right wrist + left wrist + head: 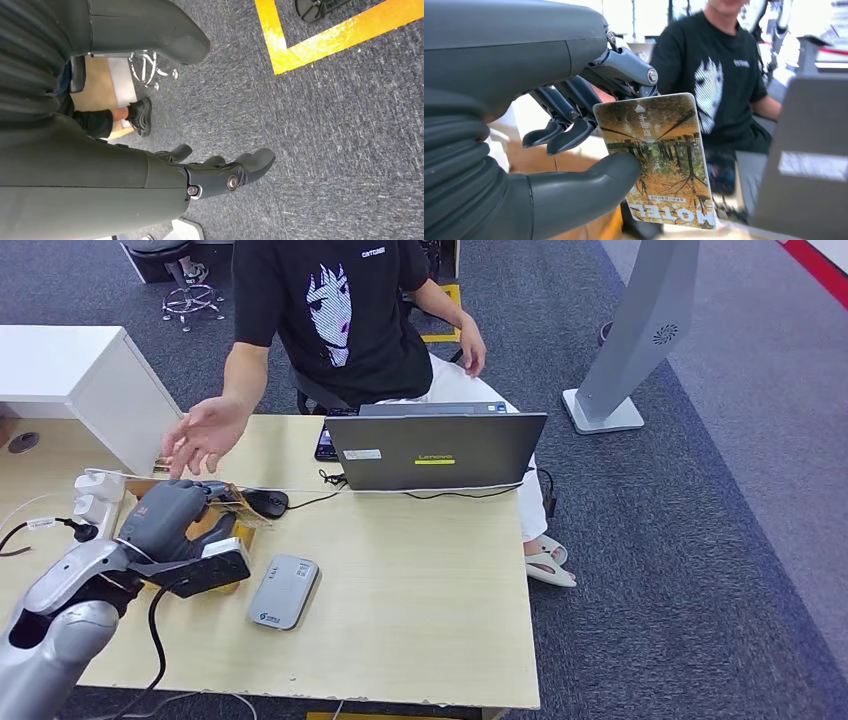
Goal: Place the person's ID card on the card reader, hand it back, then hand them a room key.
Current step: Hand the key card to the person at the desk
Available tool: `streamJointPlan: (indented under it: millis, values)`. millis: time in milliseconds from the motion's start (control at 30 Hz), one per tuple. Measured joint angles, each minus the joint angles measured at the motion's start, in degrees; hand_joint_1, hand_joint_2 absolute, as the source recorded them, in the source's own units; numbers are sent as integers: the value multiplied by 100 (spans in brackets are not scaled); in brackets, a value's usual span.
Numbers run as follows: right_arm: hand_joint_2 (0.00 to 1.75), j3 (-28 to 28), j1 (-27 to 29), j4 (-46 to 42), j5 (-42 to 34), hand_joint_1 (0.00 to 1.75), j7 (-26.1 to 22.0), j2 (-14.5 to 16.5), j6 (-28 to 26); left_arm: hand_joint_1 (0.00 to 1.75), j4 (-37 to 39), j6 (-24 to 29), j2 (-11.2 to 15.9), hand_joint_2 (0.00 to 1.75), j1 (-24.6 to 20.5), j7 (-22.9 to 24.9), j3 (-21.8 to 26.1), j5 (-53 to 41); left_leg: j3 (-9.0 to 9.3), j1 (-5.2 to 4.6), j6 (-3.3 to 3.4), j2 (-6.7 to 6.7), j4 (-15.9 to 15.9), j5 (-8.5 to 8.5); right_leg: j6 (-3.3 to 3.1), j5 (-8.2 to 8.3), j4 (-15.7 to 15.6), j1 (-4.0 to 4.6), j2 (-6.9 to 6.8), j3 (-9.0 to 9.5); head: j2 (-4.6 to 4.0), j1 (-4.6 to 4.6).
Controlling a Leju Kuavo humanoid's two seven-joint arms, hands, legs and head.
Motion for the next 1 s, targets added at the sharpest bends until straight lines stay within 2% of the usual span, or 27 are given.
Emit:
streamJointPlan:
  millis: [233,400,533,667,800,1000]
  values:
    - [175,23,-16,0,285,0,-24,-1,-4,175,606,201,-290,175,-930,431,63,-400,-5,0,0,-3,0,6,-4,6,2,0,-5,0,0,0]
    - [175,62,-33,0,425,0,-28,0,-49,175,1232,488,-604,175,-1283,565,206,-686,-7,-1,0,-5,1,7,-4,6,2,0,-5,-1,0,1]
    - [175,77,-37,0,474,0,-23,0,-99,175,1589,666,-798,175,-1354,533,363,-749,-7,-1,0,0,0,6,-4,6,2,-1,-2,-3,0,-1]
    - [175,81,-35,0,506,0,-10,-1,-101,0,1765,917,-931,175,-1349,475,589,-806,-10,-1,0,0,0,6,-4,6,2,0,-2,-6,0,0]
    - [175,81,-35,1,541,0,-1,0,-95,0,1822,1289,-1083,175,-1326,490,873,-917,-12,-1,0,-2,0,6,-4,6,2,0,-3,-6,0,-1]
    - [175,81,-34,2,544,0,1,1,-95,0,1868,1331,-1215,175,-1291,492,1080,-936,-14,-1,1,-3,0,7,-3,6,2,0,-3,-6,0,1]
